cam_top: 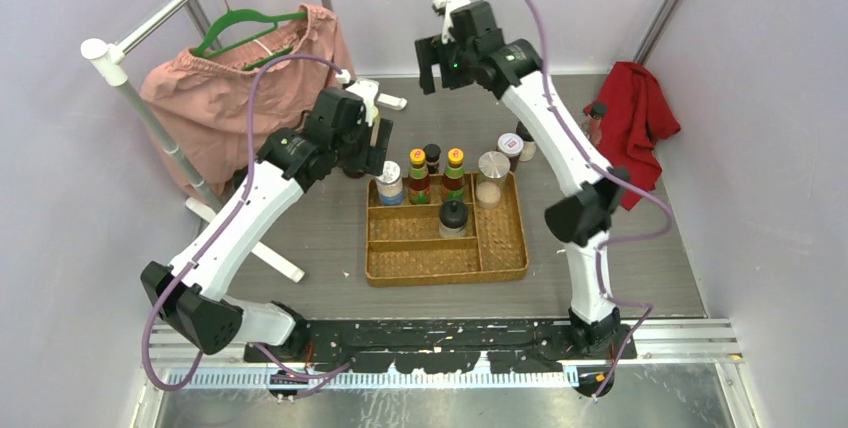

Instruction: Organize the condiment bottles

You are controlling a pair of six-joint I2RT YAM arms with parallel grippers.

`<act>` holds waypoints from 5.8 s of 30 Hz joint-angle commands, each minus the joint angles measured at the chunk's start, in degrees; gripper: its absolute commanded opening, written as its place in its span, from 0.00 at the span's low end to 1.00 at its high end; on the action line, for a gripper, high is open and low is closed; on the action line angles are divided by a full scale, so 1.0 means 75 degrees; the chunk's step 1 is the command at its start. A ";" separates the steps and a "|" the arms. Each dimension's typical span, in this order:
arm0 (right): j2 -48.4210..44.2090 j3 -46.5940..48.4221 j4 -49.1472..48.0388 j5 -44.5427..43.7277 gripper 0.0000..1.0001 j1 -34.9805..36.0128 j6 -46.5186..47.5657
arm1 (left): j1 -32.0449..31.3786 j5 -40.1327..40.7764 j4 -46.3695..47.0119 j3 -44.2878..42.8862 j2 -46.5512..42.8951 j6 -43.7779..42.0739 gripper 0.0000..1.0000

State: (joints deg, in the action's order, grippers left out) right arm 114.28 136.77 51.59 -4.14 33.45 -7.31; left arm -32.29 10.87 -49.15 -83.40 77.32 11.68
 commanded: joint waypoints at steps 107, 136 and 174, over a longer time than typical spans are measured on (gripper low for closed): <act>-0.3448 -0.5155 0.0436 -0.0534 0.49 0.2866 0.0142 | -0.0018 0.0074 -0.0185 0.0235 -0.1063 0.0023 0.80; -0.2514 -0.6864 -0.2181 -0.1053 0.47 0.3370 0.0039 | -0.0018 0.1430 -0.0599 0.0374 -0.2985 0.1084 1.00; -0.1892 -0.8003 -0.3278 -0.1499 0.68 0.3284 -0.0159 | -0.0018 0.1106 -0.0728 0.0490 -0.3348 0.1000 1.00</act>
State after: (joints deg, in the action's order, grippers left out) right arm 100.77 76.82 28.27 -13.67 58.26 -7.90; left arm -32.29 19.77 -55.22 -78.85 52.27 19.51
